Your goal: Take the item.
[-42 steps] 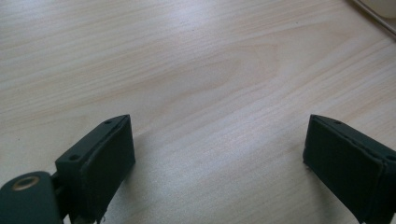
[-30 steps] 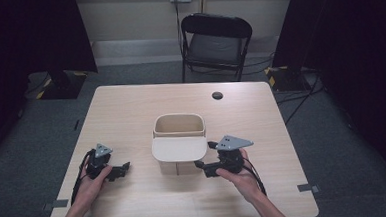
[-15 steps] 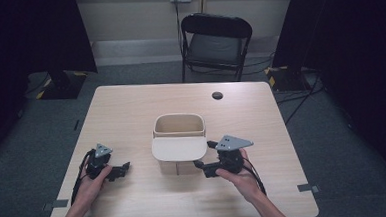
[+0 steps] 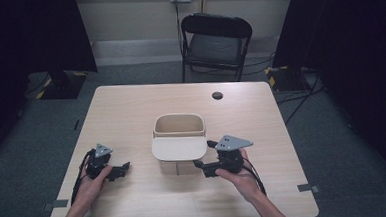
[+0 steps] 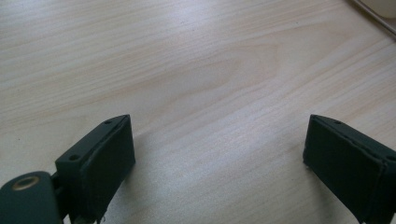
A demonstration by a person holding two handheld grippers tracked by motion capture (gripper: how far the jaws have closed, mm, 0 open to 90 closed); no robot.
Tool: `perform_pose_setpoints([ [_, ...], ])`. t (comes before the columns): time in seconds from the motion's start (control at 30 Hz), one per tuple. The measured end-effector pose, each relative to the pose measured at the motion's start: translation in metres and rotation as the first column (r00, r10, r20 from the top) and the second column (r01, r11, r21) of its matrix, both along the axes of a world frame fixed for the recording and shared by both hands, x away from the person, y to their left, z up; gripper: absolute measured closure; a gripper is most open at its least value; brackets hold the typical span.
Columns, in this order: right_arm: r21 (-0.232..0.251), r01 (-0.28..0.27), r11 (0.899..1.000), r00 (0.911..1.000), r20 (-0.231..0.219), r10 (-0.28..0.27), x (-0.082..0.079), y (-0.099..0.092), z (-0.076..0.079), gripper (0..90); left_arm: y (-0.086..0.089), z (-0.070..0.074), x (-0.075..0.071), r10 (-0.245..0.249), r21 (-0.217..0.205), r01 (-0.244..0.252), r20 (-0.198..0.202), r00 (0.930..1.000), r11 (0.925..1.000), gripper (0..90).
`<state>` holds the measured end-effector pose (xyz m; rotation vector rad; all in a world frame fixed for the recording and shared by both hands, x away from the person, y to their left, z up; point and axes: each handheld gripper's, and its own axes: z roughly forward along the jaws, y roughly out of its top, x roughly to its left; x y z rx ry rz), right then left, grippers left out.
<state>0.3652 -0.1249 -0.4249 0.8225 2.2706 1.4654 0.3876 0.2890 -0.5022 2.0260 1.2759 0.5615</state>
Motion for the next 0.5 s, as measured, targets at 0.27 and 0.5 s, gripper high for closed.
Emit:
perform_pose_setpoints([
  [0.27, -0.003, 0.006, 1.000, 1.0000, 0.001, -0.006, -0.0002, 0.0000, 0.0007, 17.5, 0.0000, 0.0001, 0.0000, 0.000, 0.001, 0.000, 0.000, 1.0000, 1.0000, 8.3],
  [0.5, 0.004, 0.009, 1.000, 0.9999, 0.006, -0.009, -0.0006, 0.0000, 0.0024, 17.7, 0.0000, 0.0000, 0.0000, 0.000, 0.000, 0.000, 0.000, 1.0000, 1.0000, 8.3],
])
